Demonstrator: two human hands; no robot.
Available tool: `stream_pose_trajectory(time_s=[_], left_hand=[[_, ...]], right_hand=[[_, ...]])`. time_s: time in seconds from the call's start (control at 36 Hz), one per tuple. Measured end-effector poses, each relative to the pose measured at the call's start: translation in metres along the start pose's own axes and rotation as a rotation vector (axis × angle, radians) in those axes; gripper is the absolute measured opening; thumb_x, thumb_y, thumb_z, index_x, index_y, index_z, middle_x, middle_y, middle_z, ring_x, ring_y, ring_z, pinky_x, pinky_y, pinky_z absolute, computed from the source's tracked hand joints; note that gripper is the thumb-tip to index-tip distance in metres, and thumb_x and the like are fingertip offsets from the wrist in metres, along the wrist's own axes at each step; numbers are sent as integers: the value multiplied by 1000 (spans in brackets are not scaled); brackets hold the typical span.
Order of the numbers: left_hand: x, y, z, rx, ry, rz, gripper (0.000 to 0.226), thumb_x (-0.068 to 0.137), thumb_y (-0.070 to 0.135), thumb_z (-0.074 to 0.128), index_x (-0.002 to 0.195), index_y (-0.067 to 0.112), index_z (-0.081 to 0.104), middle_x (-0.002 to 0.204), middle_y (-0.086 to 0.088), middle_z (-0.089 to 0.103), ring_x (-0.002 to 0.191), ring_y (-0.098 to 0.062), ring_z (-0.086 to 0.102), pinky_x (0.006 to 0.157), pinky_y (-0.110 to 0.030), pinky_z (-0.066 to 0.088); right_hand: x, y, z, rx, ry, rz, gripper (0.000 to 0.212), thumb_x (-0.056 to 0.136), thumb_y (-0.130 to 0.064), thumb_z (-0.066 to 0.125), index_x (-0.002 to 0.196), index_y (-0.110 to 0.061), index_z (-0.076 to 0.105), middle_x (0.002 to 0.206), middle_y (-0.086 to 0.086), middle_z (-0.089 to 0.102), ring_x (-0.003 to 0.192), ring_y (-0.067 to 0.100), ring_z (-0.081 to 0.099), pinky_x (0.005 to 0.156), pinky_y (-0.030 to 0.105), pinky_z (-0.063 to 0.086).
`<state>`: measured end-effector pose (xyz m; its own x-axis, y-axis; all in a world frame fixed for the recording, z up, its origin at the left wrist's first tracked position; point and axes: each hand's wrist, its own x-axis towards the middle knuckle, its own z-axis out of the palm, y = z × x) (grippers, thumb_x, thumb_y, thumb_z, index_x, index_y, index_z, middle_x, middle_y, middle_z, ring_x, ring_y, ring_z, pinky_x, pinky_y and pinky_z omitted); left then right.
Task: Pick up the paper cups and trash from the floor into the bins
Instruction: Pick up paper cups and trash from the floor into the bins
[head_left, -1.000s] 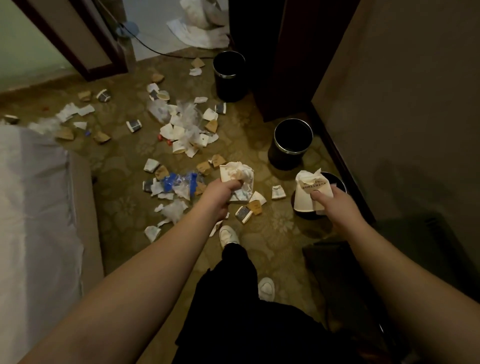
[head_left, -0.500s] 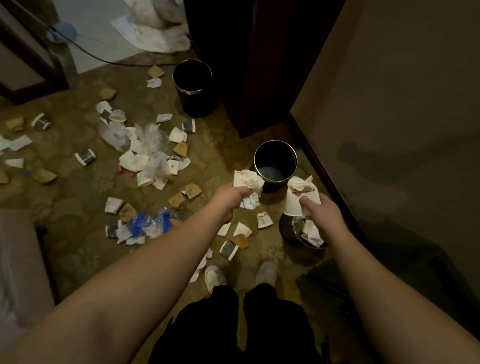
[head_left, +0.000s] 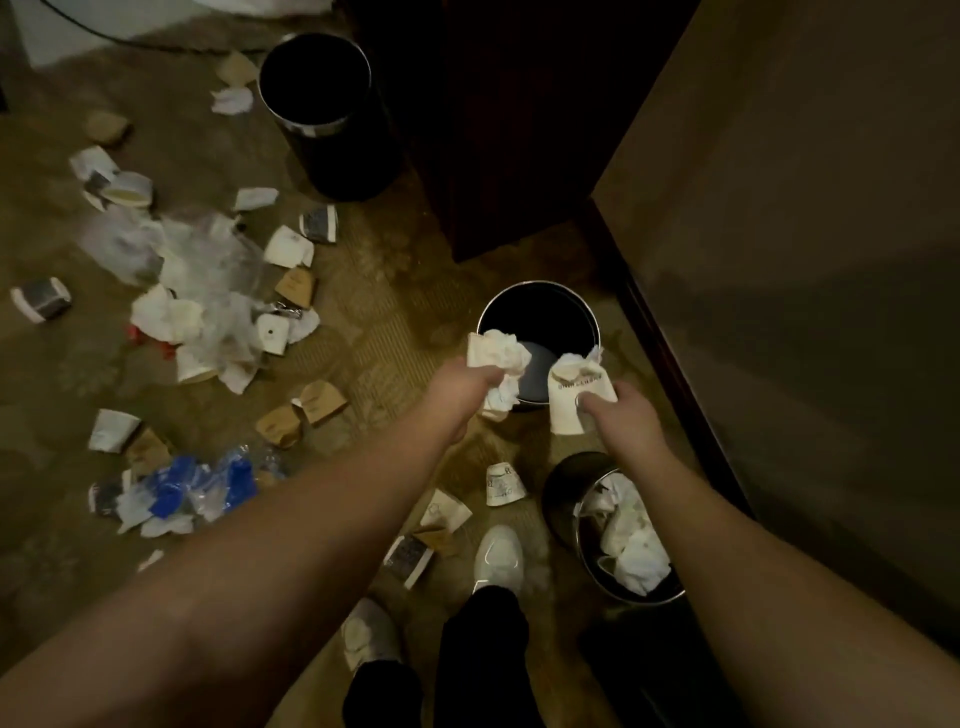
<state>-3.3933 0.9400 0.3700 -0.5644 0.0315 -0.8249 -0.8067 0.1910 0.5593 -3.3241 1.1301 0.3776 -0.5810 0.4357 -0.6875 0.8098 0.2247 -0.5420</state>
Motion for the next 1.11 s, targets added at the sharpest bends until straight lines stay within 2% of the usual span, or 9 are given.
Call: stream_pose_trajectory(time_s=[0.17,0.28,0.42,0.56,0.64,0.78,0.92,1.0,1.11], left_hand=[[80,-8,27,224,72,39,60,71,29,67,126,7,58,113,-14,67,100,-32,65,90,-48,56],[110,-9,40,359,97,52,51,81,27,67,126,8,56,112,-12,64,100,-31,63,90,-46,56],[142,-15,50,361,60,43,62,72,34,70,127,11,56,114,-11,65,102,-30,64,91,-46,55],[148,-12,55,331,-1,41,64,81,28,76,137,12,51,132,-11,60,114,-30,61,100,-42,51],[141,-11,51,340,-31,38,76,86,26,74,151,14,35,148,-8,46,128,-29,52,99,-33,46],[121,-10,34,383,-39,84,62,88,23,70,145,16,46,126,0,61,103,-17,61,83,-28,51],[74,-2,10,675,10,192,57,93,28,62,146,16,45,116,-4,64,86,-15,58,70,-25,45],[39,-2,-7,756,15,220,52,95,29,59,144,17,46,89,1,63,68,-12,57,58,-25,43],[-7,-6,-41,862,27,195,61,95,35,59,150,18,40,138,-8,55,105,-21,60,79,-25,42]], right_hand=[[84,13,20,-103,-14,-40,39,90,-26,63,128,-15,59,111,4,64,91,21,57,59,26,39],[118,18,37,-178,-38,-70,44,92,-26,63,133,-12,56,117,7,63,97,23,58,73,29,41],[150,20,51,-215,-42,-106,44,89,-31,64,128,-12,58,120,7,65,107,28,62,88,40,53],[165,16,54,-348,-73,-154,72,89,-39,68,149,-12,40,150,8,43,131,28,48,105,37,43],[165,16,51,-400,-96,-171,74,90,-35,69,152,-12,34,156,8,34,137,27,42,106,35,39],[147,14,39,-526,-139,-251,58,89,-29,68,141,-11,49,143,11,49,126,30,53,99,37,45],[107,3,27,-699,-174,-297,59,94,-33,62,146,-11,44,148,13,41,130,30,46,103,36,40],[78,-9,20,-756,-195,-324,54,93,-31,61,142,-11,48,143,13,45,128,31,47,100,36,42],[31,-30,15,-797,-220,-363,57,95,-33,59,145,-10,46,148,12,42,132,30,45,103,37,41]])
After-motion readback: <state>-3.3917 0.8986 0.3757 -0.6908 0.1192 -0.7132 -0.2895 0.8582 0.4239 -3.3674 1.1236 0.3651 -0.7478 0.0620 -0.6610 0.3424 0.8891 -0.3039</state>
